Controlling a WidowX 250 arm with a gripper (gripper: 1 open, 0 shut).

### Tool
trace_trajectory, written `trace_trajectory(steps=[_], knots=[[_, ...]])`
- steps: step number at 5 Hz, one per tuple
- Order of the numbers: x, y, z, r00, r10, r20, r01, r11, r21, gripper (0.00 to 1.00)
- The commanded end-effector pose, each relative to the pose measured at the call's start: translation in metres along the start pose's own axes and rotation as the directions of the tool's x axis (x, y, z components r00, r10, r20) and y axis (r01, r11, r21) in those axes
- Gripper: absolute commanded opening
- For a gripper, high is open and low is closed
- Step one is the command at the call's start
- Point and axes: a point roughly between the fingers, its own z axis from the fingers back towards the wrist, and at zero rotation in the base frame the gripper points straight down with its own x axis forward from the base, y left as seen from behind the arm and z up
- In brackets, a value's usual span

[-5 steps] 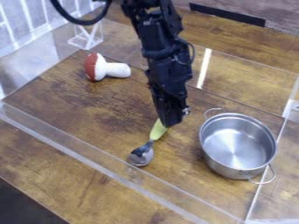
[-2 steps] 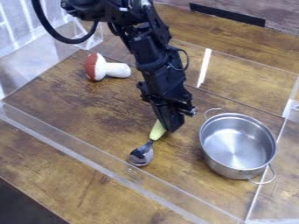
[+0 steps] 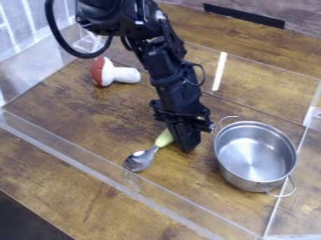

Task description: Move the green spoon to the left

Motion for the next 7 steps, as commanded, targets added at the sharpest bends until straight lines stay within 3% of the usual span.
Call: trace_trajectory(steps=[1, 2, 4, 5, 6, 7], knots=[[0.01, 0.006, 0.016, 0.999, 0.035, 0.041, -0.035, 0.999, 0.021, 0.0], [0.013, 0.008, 0.017, 0.997, 0.063, 0.037, -0.064, 0.998, 0.026, 0.0], [0.015, 0.02, 0.029, 1.0, 0.017, 0.002, -0.017, 0.999, 0.033, 0.0], [0.02, 0.012, 0.029, 1.0, -0.016, -0.015, 0.017, 0.999, 0.034, 1.0], [0.024, 0.003, 0.029, 0.999, -0.041, -0.024, 0.041, 0.999, 0.028, 1.0], [0.022, 0.008, 0.021, 1.0, -0.006, -0.029, 0.007, 0.999, 0.052, 1.0]])
